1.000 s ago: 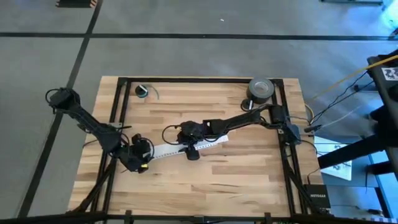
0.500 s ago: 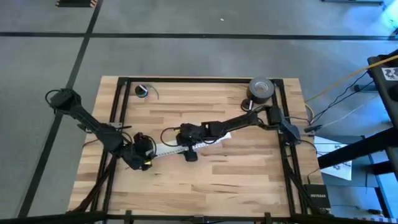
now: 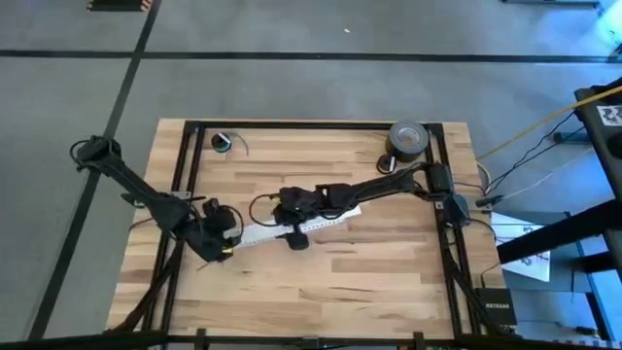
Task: Ziptie cables
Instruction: Close the white cable duct
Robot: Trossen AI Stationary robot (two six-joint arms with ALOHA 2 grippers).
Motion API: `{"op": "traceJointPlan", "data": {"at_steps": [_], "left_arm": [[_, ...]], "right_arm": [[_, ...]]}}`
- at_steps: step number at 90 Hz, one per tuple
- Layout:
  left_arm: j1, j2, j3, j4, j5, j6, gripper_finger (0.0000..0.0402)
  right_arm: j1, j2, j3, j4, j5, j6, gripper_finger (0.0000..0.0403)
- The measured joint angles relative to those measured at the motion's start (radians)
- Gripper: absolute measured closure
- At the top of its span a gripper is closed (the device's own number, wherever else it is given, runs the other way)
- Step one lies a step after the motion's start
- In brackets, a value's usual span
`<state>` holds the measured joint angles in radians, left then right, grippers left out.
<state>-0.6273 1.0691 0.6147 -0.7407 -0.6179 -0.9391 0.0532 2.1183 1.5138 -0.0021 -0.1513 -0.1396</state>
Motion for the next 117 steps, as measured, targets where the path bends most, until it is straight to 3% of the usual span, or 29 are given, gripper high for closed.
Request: {"op": "traceJointPlan", "data": {"at_steps": [18,33,45,76,86,100,117], "left_arm": [[0.000,0.003,-0.038,0.041,-0.104,-0.092,0.0160],[0.000,0.038,-0.130,0.197,-0.067,-0.081,0.0160],[0.012,0.076,-0.189,0.231,-0.049,-0.171,0.0160],[0.016,0.068,-0.181,0.245,-0.022,-0.108,0.0161],[0.025,0.029,-0.118,0.189,0.008,-0.005,0.0161],[0.027,-0.020,-0.036,0.198,-0.011,0.140,0.0161],[0.037,-0.025,-0.028,0.207,-0.037,0.127,0.0161]], "right_arm": [[0.000,0.069,-0.001,0.286,0.029,0.063,0.0056],[0.000,0.081,-0.001,0.255,0.031,0.060,0.0056],[0.000,0.082,-0.001,0.218,0.031,0.057,0.0056],[-0.003,0.081,-0.002,0.208,0.031,0.053,0.0056],[-0.003,0.054,0.000,0.152,0.043,0.044,0.0056],[-0.003,-0.060,0.018,-0.087,0.107,-0.031,0.0056],[-0.016,-0.153,-0.015,-0.285,0.141,-0.068,0.0056]]}}
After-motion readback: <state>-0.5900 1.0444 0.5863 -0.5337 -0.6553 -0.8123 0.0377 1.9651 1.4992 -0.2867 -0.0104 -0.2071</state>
